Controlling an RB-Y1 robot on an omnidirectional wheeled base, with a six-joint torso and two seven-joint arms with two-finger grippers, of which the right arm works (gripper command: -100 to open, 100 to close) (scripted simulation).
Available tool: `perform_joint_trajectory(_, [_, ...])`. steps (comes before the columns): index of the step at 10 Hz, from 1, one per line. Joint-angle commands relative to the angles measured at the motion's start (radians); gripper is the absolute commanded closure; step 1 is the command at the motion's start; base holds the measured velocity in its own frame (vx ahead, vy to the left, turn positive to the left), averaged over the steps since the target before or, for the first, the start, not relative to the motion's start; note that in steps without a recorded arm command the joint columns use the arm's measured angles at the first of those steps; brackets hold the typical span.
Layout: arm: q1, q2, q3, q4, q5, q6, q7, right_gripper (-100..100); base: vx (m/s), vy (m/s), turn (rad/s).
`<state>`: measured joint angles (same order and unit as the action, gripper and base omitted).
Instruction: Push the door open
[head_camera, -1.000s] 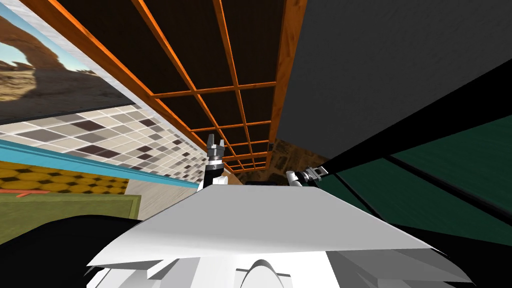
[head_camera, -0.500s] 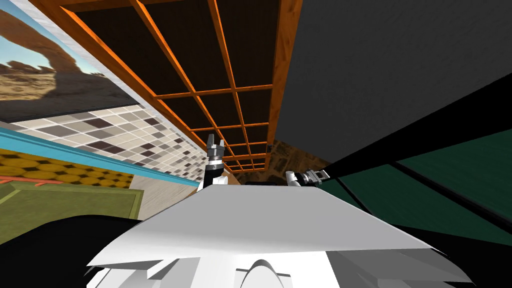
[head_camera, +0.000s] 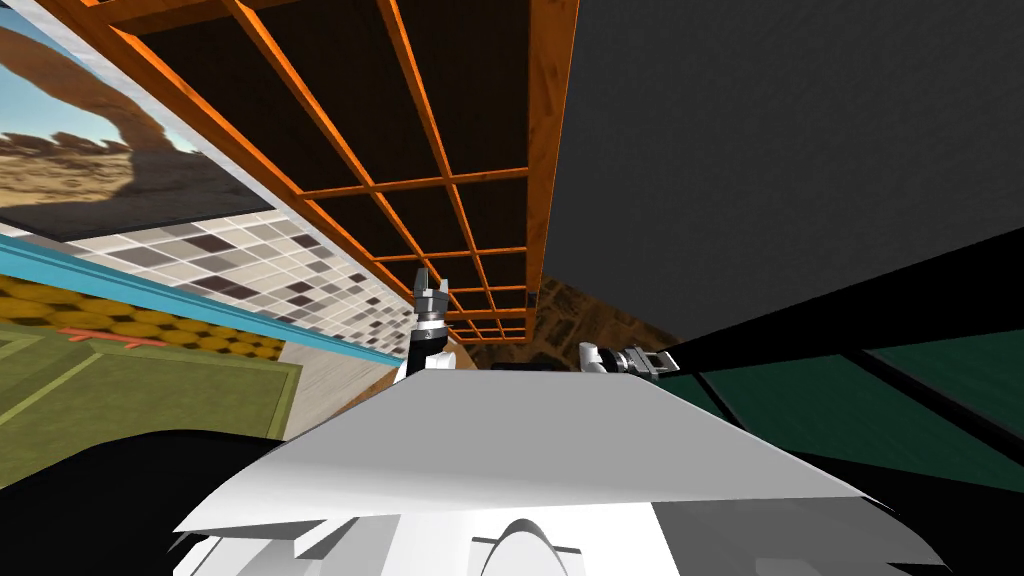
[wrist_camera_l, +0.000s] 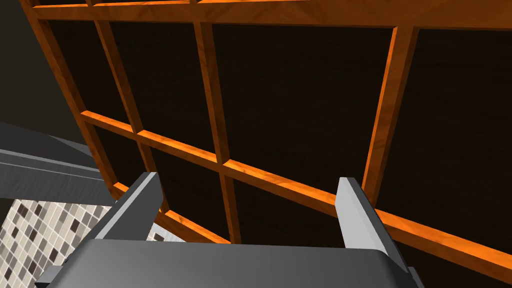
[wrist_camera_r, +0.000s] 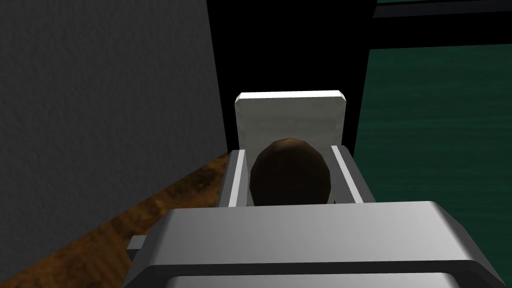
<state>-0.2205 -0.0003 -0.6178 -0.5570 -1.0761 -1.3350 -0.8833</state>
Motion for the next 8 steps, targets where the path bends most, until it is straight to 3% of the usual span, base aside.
perform_joint_trajectory(1, [-0.025,-0.027,-0.005,0.05,-0.002,-0.025,-0.021,100,0.004,-0.096,-0.012])
perform_joint_trajectory(4, [-0.031,-0.026,-0.053,0.054,-0.047,-0.069,-0.011,100,0.008,-0.153,0.129])
perform_joint_trajectory(6, [-0.035,-0.015,-0.081,0.056,-0.074,-0.095,-0.006,100,0.013,-0.168,0.086])
perform_joint_trajectory(8, [-0.035,-0.015,-0.081,0.056,-0.074,-0.095,-0.006,100,0.023,-0.078,0.003])
